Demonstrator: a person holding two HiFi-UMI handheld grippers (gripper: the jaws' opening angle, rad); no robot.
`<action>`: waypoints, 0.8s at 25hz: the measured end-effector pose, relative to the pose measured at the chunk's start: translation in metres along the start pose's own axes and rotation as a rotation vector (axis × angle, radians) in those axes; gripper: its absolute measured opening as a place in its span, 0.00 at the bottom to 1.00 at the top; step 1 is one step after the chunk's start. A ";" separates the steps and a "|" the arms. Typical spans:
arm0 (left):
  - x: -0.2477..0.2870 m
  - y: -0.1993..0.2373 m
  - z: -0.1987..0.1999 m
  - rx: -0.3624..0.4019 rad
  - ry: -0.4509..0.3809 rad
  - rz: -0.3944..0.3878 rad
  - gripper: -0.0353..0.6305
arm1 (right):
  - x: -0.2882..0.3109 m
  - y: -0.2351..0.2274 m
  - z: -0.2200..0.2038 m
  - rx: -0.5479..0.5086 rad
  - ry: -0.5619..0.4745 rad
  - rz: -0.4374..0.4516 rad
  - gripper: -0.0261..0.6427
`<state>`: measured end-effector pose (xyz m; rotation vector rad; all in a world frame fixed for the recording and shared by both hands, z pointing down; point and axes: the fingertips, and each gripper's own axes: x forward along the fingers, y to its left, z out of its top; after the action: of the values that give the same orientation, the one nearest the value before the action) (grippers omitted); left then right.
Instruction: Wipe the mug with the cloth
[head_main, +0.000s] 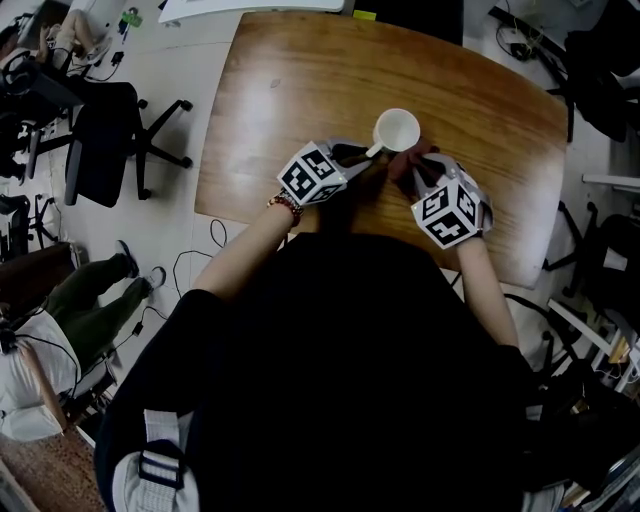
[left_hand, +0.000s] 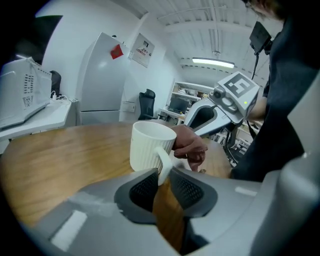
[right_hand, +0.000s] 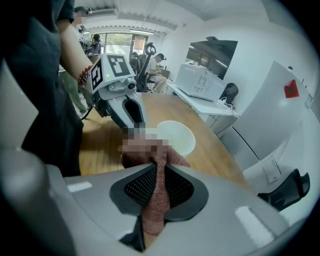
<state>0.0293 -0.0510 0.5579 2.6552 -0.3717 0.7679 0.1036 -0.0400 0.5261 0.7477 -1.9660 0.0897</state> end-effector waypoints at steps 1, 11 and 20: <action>-0.002 0.001 0.000 -0.003 -0.004 0.013 0.17 | 0.002 0.000 0.001 -0.002 0.001 0.004 0.11; -0.006 0.005 -0.001 -0.027 -0.020 0.108 0.15 | 0.051 0.009 -0.024 0.060 0.069 0.059 0.11; -0.012 0.014 -0.002 -0.029 -0.032 0.164 0.15 | 0.017 -0.018 -0.023 0.077 0.032 0.000 0.11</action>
<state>0.0141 -0.0609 0.5560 2.6370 -0.6110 0.7628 0.1251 -0.0540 0.5475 0.7913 -1.9407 0.1772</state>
